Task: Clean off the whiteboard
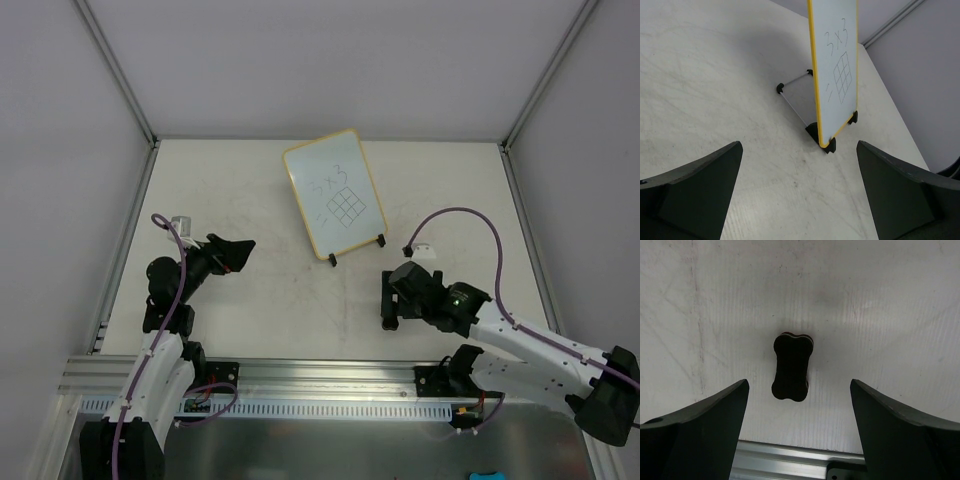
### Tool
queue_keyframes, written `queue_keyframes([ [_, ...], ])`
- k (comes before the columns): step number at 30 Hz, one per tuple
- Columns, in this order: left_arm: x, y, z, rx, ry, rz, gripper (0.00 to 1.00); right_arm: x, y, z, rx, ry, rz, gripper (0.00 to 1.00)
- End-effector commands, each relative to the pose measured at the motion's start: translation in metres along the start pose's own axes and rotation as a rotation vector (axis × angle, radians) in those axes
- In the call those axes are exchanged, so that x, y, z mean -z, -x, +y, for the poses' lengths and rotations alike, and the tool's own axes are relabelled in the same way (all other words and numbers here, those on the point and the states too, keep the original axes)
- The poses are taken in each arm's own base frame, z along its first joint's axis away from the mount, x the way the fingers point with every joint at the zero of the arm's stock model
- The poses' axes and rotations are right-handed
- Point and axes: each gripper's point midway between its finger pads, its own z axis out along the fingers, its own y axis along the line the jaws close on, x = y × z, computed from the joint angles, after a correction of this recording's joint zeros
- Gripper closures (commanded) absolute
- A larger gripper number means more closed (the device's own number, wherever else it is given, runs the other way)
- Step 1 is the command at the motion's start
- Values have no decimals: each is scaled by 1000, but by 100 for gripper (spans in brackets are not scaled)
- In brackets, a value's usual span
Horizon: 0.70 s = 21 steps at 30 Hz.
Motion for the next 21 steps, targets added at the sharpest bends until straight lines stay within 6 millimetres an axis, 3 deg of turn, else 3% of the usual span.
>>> queue_keyframes([
  [1,-1,6,-8,-22,-42,-24,1,0,-3,-9,-87,-71,-20,14],
  [8,-1,6,-9,-18,-45,-18,1,-13,-20,-1,-81,-40,39,29],
  [14,-1,5,-9,-19,-48,-16,1,-24,-29,13,-63,1,88,30],
  [21,-1,4,-9,-19,-45,-13,1,-31,-36,15,-43,-1,119,35],
])
